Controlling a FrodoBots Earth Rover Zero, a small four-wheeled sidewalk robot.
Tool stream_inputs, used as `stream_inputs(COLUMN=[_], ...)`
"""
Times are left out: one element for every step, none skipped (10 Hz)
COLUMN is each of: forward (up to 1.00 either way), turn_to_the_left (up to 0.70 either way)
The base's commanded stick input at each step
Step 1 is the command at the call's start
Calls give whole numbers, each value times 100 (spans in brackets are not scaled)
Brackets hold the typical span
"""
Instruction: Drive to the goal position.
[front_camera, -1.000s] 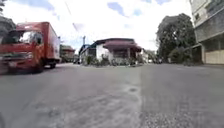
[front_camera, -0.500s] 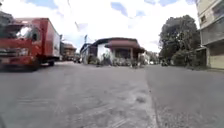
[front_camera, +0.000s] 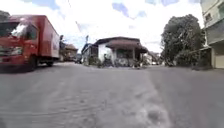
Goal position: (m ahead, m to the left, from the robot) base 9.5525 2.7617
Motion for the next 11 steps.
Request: stream_inputs(forward=[100,100,100,100,100,100,100,100,100,100,100], turn_to_the_left=[0,0,0,0,0,0,0,0,0,2,10])
